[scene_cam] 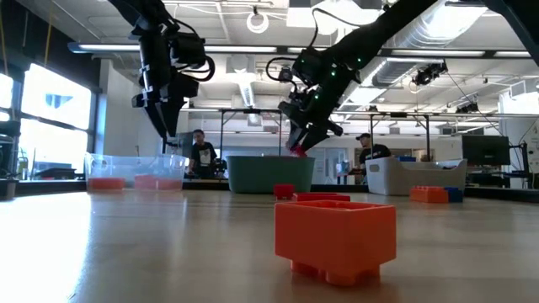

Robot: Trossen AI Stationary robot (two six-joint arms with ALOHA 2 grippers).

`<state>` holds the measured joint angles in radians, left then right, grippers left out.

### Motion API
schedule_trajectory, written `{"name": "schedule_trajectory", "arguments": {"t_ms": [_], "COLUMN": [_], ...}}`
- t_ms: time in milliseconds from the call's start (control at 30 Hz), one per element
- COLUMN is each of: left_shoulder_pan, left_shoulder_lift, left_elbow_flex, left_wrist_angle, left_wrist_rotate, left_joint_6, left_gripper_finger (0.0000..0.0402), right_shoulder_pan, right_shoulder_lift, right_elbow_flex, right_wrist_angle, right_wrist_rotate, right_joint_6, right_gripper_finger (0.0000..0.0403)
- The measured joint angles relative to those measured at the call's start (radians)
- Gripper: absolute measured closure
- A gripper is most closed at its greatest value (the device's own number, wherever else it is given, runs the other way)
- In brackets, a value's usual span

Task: Sort & place blocks by color
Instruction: Put the right red game piece into the green bin, then put the blue game piece into the white bin

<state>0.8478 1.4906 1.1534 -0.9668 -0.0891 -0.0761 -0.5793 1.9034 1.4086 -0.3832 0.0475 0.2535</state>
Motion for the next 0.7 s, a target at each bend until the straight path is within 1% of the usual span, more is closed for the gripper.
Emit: {"name": "schedule_trajectory", "arguments": {"t_ms": [100,200,400,567,700], "left_shoulder_pan": [0.000,0.000,0.000,0.000,0.000], "left_shoulder_lift": [0.000,0.000,0.000,0.000,0.000], "left_elbow_flex": [0.000,0.000,0.000,0.000,0.000], "left_wrist_angle": [0.000,0.000,0.000,0.000,0.000], "left_wrist_rotate": [0.000,0.000,0.000,0.000,0.000], "left_joint_6": [0.000,0.000,0.000,0.000,0.001], "left_gripper_finger": [0.0220,0.0220,0.0220,0.0220,0.0220], "right_shoulder_pan": [0.003,0.003,0.010,0.051,0.104], "right_shoulder_lift": [0.000,0.000,0.000,0.000,-0.001], "right_elbow_flex": [0.000,0.021,0.123,0.198,0.224], "right_wrist_angle": [0.000,-0.045,-0.268,-0.442,-0.533], "right_wrist_rotate": [0.002,-0.005,-0.017,-0.018,0.027], "right_joint_6": [0.016,0.054,0.134,0.173,0.216], "right_gripper_finger": [0.0195,0.0177,0.0172,0.0171,0.0171]}}
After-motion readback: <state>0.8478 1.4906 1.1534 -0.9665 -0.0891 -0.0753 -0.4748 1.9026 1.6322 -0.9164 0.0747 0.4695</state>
